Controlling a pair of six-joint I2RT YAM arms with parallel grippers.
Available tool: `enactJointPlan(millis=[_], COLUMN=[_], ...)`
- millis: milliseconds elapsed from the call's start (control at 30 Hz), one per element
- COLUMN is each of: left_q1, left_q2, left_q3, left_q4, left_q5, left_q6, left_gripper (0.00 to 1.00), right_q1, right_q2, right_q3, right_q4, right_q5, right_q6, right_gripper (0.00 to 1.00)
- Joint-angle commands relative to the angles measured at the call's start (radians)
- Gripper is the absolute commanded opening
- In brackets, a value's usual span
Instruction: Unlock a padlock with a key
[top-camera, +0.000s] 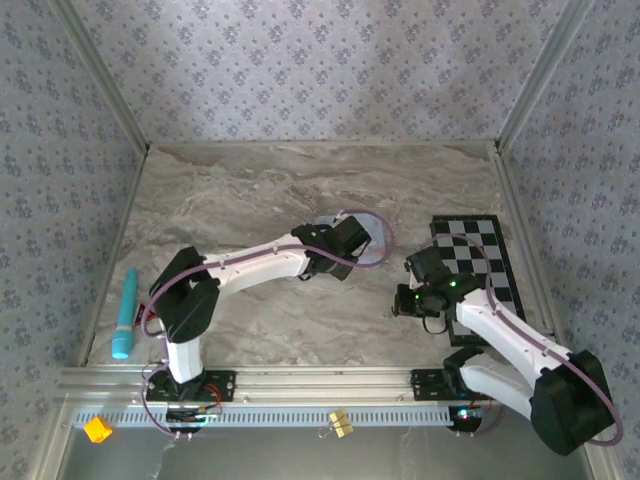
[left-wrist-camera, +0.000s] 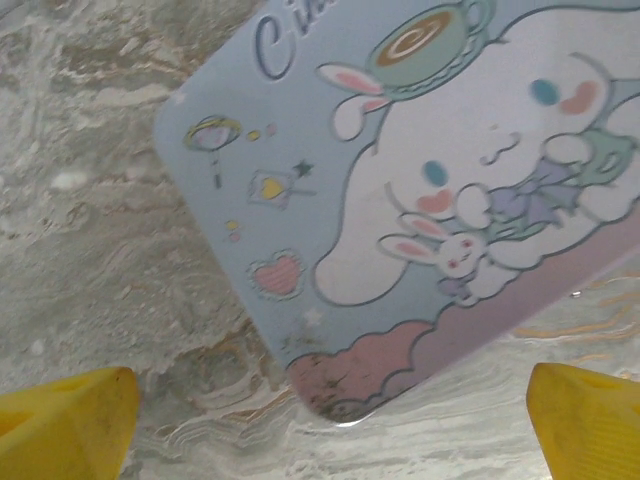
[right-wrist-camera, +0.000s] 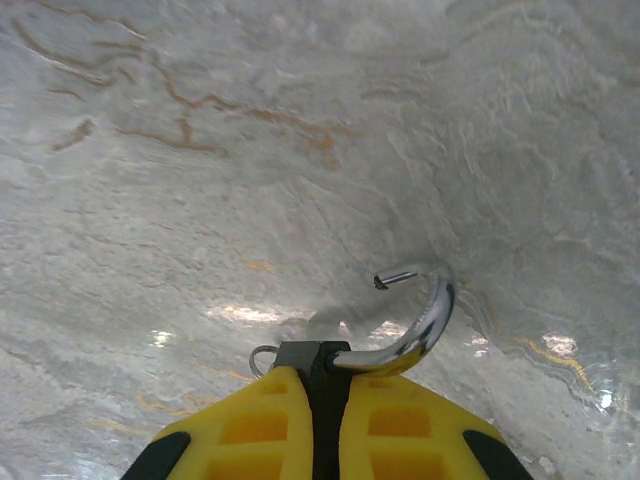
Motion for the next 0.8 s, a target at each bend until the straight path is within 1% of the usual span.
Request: enactJointPlan(millis=[0, 100, 200, 400, 500, 567, 667, 767], left_q1=[-0.010, -0.010, -0.010, -0.010, -0.009, -0.007, 0.000, 0.017], left_q2=[0.041, 0.096, 0.137, 0.182, 0.204, 0.216, 0.232, 0.246], left_q3=[0.045, 0.095, 0.135, 0.177, 0.198, 0.209, 0.225, 0.236], left_q4=[0.016, -0.015, -0.039, -0.046, -0.080, -0.086, -0.098, -0.106], left_q5=[0.074, 0.056, 0.032, -0.003, -0.026, -0.037, -0.051, -0.057], left_q6=[0.044, 0.041, 0.037, 0.031, 0.024, 0.021, 0.012, 0.003], left_gripper=[0.99, 1.00, 1.00, 1.00, 1.00, 1.00, 1.00, 1.00], right_q1=[-0.016, -0.037, -0.063, -0.131, -0.142, -0.143, -0.147, -0.155], right_q2=[0.031, 0.064, 0.097, 0.166, 0.188, 0.190, 0.176, 0.162], right_q3=[-0.016, -0.028, -0.036, -0.051, -0.062, -0.069, -0.083, -0.091], right_q4=[0.027, 0.034, 0.077, 0.116, 0.141, 0.150, 0.153, 0.155], right_q5=[-0.040, -0.065, -0.087, -0.145, -0.158, -0.160, -0.150, -0.147], right_q6=[0.032, 0.024, 0.011, -0.007, -0.009, -0.014, -0.015, -0.017], right_gripper=[0.00, 0.00, 0.02, 0.08, 0.14, 0.23, 0.28, 0.30])
